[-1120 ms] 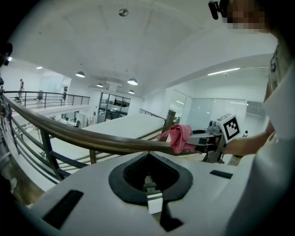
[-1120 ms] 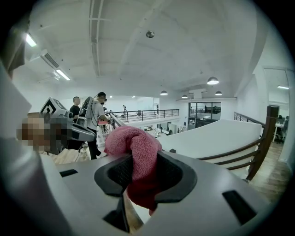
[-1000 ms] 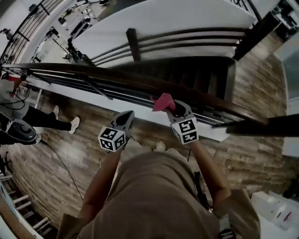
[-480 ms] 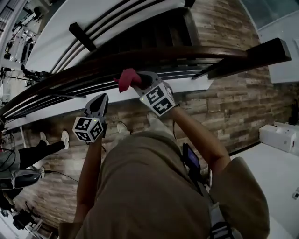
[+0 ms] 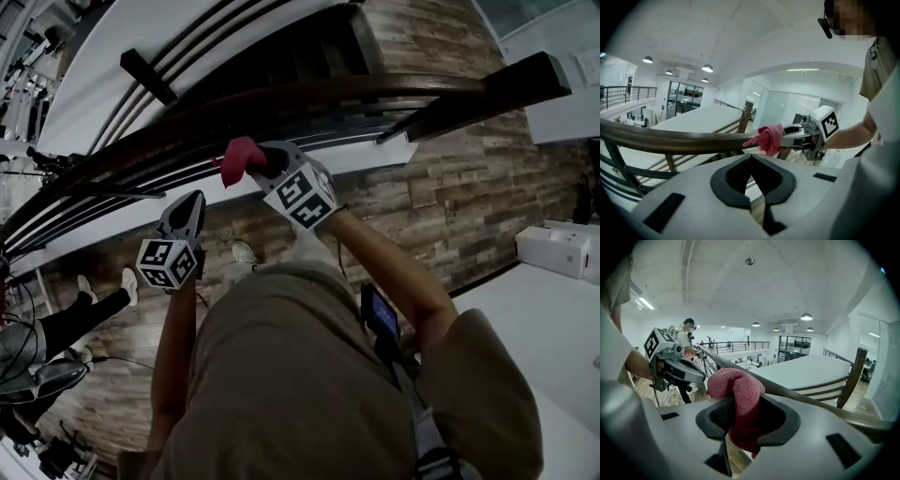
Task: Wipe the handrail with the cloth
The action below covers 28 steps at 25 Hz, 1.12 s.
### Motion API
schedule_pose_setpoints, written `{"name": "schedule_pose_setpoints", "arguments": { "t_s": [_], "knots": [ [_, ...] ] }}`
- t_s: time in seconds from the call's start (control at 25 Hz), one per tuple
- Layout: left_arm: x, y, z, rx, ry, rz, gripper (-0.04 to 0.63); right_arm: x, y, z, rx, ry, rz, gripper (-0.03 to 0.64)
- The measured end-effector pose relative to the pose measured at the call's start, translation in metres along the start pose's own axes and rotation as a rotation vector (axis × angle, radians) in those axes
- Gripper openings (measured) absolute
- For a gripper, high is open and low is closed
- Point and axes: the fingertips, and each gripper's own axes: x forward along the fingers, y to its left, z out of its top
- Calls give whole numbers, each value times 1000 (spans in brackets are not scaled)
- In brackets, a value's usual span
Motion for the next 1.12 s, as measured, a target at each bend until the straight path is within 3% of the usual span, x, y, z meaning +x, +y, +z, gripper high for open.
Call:
{"name": "schedule_pose_setpoints", "arguments": {
  "t_s": [0.64,1.12],
  "knots": [
    [13,3,-19,-36,-12,27,17,1,-9,-19,-34,25,17,137],
    [-1,14,-12,-60,7,101,17,5,-8,-4,-33,-7,73,133]
  ]
}}
